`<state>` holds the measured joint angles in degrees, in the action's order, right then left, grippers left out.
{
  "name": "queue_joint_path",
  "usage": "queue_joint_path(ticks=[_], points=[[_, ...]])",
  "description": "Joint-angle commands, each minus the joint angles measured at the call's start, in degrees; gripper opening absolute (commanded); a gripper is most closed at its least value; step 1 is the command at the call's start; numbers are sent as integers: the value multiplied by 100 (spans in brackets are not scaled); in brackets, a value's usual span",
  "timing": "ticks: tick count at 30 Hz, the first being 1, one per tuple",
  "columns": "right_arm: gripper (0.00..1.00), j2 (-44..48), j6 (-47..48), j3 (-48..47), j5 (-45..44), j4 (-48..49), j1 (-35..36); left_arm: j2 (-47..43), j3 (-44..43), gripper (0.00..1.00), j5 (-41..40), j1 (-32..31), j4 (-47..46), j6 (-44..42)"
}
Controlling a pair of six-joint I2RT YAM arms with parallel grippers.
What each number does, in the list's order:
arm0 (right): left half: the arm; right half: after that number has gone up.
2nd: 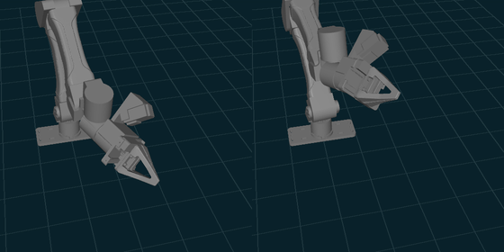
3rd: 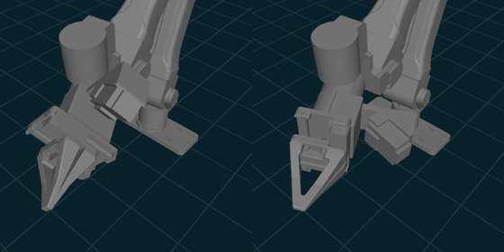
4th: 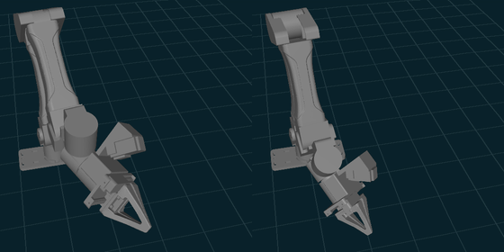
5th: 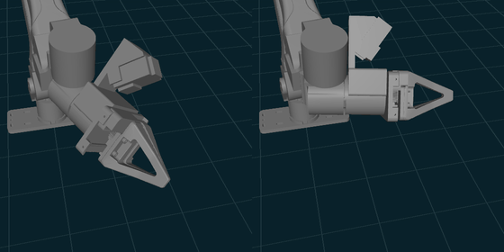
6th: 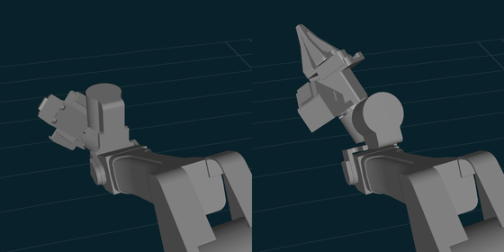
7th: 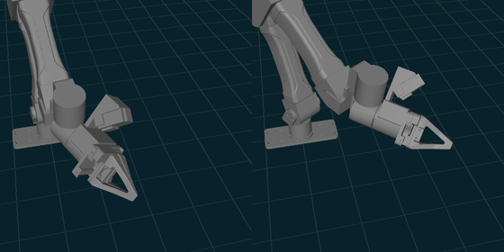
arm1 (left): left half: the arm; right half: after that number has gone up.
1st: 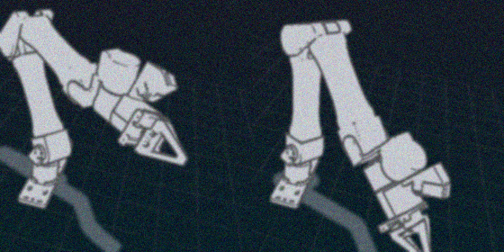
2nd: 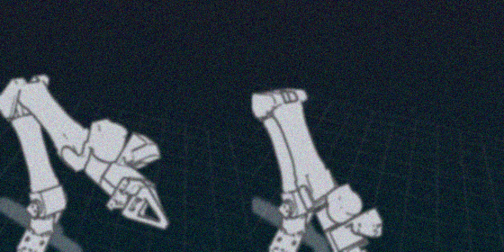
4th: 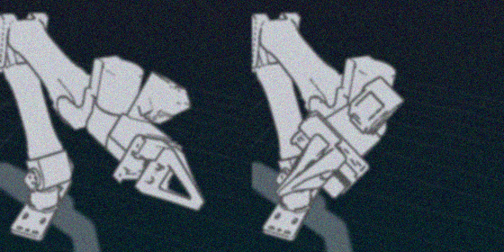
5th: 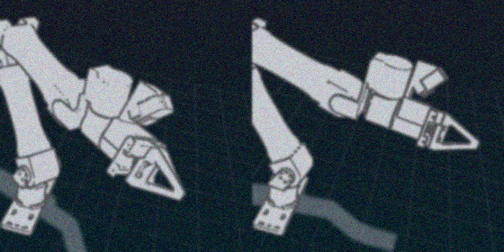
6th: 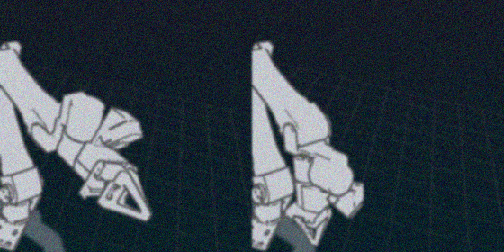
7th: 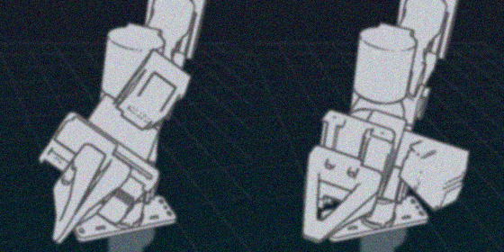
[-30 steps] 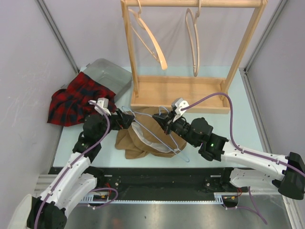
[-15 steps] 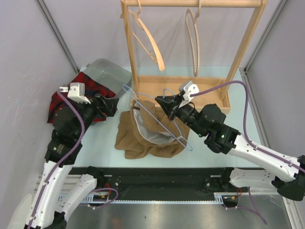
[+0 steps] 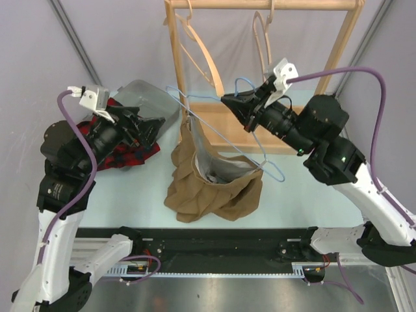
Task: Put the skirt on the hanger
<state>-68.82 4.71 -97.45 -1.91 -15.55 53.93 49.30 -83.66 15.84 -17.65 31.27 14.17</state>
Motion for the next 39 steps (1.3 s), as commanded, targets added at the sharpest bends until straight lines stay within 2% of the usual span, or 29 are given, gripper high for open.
queue_joint_path(ticks=[1,3,6,7,9,10,13,16,19,20,21,22,27,30,31,34,39], points=[[0,-281,-198,-986,1104,-852,-295,-25,-396,100,1166,16,46,-414],[0,-290,-330,-952,1456,-1054,-374,-69,-415,100,1622,16,20,-660],[0,-203,-445,-759,2027,-1090,-515,-166,-292,100,2843,16,-234,-854],[0,-185,-566,-697,2185,-1090,-559,-184,-178,100,3621,16,-409,-898],[0,-71,-655,-496,2659,-1082,-656,-201,-72,100,4372,16,-577,-986],[0,-27,-690,-416,3026,-1073,-691,-184,33,100,5080,16,-752,-1004],[0,44,-892,-231,3660,-993,-814,-114,270,100,6024,16,-1219,-829],[0,218,-998,41,4179,-985,-823,97,402,100,6456,16,-1263,-829],[0,403,-1112,331,4330,-792,-849,212,902,100,6652,7,-2016,-163],[0,422,-1147,349,4374,-792,-858,212,1087,100,6695,7,-2315,327],[0,430,-1165,376,4471,-783,-867,229,1428,100,6661,7,-2779,506],[0,465,-1200,428,4524,-774,-858,238,1544,100,6521,7,-2836,594],[0,562,-1315,630,4621,-598,-867,510,1756,92,6300,-133,-2740,771],[0,554,-1350,666,4726,-581,-858,581,1721,82,6090,-292,-2565,718],[0,554,-1350,675,4744,-572,-867,624,1704,75,6037,-344,-2512,710],[0,562,-1402,736,4762,-493,-858,642,1695,66,5861,-450,-2239,613],[0,624,-1490,964,4656,-203,-867,546,1616,61,5527,-660,-1361,25]])
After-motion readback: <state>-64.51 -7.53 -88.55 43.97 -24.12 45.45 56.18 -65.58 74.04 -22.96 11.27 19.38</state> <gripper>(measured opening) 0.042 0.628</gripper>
